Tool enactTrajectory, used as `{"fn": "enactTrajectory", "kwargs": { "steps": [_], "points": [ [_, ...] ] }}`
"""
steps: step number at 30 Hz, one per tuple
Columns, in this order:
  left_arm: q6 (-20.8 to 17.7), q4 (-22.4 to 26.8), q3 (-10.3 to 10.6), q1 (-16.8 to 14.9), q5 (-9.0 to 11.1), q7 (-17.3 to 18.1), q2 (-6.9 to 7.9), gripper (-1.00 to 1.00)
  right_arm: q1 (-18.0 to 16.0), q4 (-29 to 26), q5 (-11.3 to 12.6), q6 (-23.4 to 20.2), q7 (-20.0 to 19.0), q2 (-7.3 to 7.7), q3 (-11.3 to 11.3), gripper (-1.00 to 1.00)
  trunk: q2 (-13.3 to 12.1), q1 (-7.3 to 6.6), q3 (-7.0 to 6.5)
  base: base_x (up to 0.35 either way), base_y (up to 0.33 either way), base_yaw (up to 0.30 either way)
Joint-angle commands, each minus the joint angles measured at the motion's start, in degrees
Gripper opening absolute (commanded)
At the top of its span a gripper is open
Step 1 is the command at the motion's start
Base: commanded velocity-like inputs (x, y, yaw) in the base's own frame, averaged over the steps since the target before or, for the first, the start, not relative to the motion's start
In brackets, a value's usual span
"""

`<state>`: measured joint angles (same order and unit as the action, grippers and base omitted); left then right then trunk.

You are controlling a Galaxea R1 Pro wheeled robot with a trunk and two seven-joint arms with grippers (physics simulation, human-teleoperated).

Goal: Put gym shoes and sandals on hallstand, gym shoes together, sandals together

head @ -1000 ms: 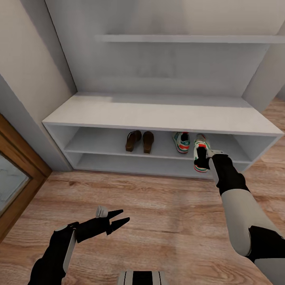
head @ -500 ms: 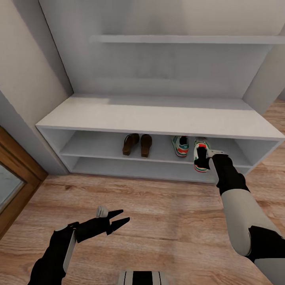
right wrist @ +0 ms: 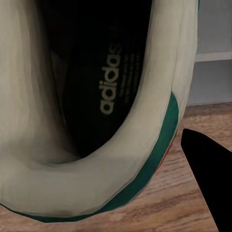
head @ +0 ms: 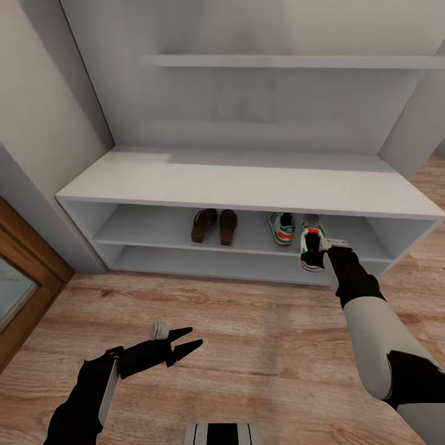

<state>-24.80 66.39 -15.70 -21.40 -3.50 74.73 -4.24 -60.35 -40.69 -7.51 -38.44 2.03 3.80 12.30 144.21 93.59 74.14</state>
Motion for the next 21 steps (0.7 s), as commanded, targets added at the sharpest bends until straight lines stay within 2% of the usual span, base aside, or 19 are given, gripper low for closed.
{"fn": "enactTrajectory", "kwargs": {
  "steps": [1,11,17,21],
  "points": [
    [-0.6,0.06,-0.21,-0.04,-0.37,0.42,-0.08,1.0,-0.03,0.04,-0.58,-0.2,-0.21,-0.02,0.09,-1.0,0.02,-0.01,0.04,0.0,0.0,0.0],
    [-0.6,0.06,-0.21,-0.04,-0.37,0.35,-0.11,1.0,-0.03,0.25,-0.58,-0.05,-0.19,-0.02,0.01,-1.0,0.02,-0.01,0.04,0.01,0.0,0.0],
    [-0.6,0.06,-0.21,-0.04,-0.37,0.35,-0.12,1.0,-0.03,0.26,-0.58,-0.05,-0.19,-0.02,0.01,-1.0,0.02,-0.01,0.04,0.196,0.0,0.0],
    [-0.6,0.06,-0.21,-0.04,-0.37,0.41,-0.11,1.0,-0.03,0.26,-0.58,-0.05,-0.19,-0.02,0.07,-1.0,0.02,-0.01,0.04,0.057,0.0,0.0]
  ]
}}
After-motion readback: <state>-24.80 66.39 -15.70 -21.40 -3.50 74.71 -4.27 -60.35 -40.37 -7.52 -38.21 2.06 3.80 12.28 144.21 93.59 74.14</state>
